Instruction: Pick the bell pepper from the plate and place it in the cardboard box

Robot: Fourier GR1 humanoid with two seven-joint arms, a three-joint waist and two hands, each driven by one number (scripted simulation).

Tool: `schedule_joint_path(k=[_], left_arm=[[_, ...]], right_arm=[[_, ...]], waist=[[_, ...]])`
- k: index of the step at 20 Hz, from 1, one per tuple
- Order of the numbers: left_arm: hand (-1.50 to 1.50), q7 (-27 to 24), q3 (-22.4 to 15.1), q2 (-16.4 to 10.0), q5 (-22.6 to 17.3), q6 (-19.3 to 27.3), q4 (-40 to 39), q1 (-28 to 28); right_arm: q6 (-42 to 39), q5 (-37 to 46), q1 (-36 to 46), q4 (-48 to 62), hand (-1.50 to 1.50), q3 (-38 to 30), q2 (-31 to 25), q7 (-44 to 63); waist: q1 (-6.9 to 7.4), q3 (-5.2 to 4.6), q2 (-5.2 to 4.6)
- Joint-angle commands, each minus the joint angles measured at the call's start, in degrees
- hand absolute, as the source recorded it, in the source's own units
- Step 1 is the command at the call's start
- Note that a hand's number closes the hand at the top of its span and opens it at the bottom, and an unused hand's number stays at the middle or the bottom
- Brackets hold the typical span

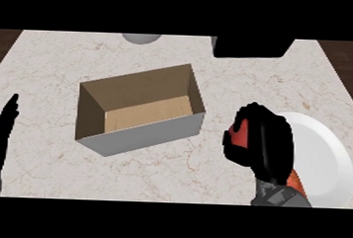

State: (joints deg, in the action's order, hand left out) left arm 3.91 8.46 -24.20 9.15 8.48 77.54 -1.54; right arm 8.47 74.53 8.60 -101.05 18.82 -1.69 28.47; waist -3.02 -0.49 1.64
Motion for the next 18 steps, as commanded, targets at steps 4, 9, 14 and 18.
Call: schedule_joint_path(k=[4,9,14,18], left_arm=[[0.0,1.56,-2.71,1.35,1.28,-0.62,0.85,-3.35],[0.0,-2.04,-2.63,1.55,1.55,-1.43,-2.33,-4.25],[0.0,0.74,-2.21,1.03,1.79,-1.49,-0.87,-6.28],[0.0,0.3,-2.64,1.97,2.22,-1.13,-0.75,-6.2]], right_arm=[[-10.78,1.81,15.33,-8.9,1.5,15.11,1.65,31.72],[-6.62,-7.39,31.72,0.74,1.5,14.85,1.68,45.84],[2.88,-14.56,39.66,16.46,1.5,9.73,1.68,43.13],[7.31,-18.53,45.92,26.82,1.5,7.02,1.68,41.33]], waist=[[3.79,0.34,-1.22],[4.93,0.35,-1.84],[5.64,0.43,-2.05],[5.93,0.44,-2.1]])
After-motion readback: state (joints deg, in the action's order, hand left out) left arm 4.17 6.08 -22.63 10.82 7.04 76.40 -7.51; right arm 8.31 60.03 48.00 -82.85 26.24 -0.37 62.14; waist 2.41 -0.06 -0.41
